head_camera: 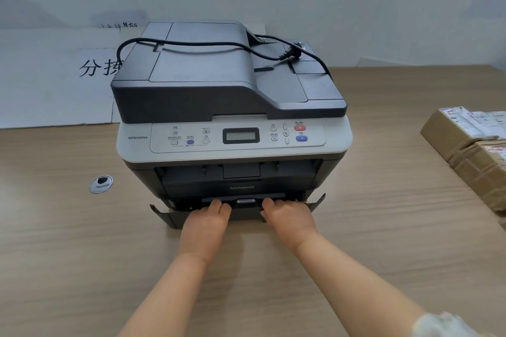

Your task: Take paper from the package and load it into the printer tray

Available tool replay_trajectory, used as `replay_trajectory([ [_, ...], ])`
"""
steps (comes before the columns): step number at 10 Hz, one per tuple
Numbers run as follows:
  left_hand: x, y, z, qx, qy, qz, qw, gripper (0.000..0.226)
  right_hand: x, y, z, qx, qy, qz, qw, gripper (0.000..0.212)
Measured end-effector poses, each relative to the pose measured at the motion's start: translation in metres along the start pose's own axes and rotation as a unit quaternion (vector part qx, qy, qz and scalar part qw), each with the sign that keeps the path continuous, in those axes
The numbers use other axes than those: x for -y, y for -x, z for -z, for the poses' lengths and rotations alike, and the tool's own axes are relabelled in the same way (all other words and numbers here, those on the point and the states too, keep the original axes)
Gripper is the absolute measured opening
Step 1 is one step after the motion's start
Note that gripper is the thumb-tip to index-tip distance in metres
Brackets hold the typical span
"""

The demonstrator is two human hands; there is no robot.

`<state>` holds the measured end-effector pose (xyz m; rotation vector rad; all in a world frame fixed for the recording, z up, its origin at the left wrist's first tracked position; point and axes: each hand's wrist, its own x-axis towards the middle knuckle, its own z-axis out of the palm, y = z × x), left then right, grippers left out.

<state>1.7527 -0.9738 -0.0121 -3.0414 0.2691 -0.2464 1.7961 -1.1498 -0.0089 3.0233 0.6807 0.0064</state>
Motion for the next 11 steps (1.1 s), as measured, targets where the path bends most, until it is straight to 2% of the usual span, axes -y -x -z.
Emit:
replay_trajectory([
  [3,0.004,-0.005,-0.005,0.007,0.02,0.01,1.0,0.047,-0.002,-0.015,-0.002,0.016,0.021,0.013,1.0,0.048],
  [4,0.005,-0.01,-0.006,0.006,0.014,0.009,1.0,0.048,-0.001,-0.015,0.016,0.046,0.052,0.035,0.997,0.021],
  [5,0.007,-0.013,-0.007,0.006,0.014,0.002,1.0,0.049,-0.004,-0.019,0.017,0.093,0.046,0.036,0.994,0.033],
  [7,0.006,-0.012,-0.006,0.009,0.006,0.018,1.0,0.048,-0.003,-0.02,0.016,0.076,0.045,0.036,0.995,0.031],
  [8,0.004,-0.007,-0.009,0.038,-0.003,0.02,0.999,0.049,-0.003,-0.015,0.015,0.054,0.039,0.025,0.997,0.026],
  [10,0.001,0.007,0.013,0.081,0.028,0.079,0.993,0.048,0.004,0.0,0.035,0.013,0.03,0.016,0.999,0.023],
  [11,-0.003,0.014,0.034,0.12,0.028,0.081,0.989,0.048,0.01,0.007,0.04,-0.017,0.01,0.021,1.0,0.032],
])
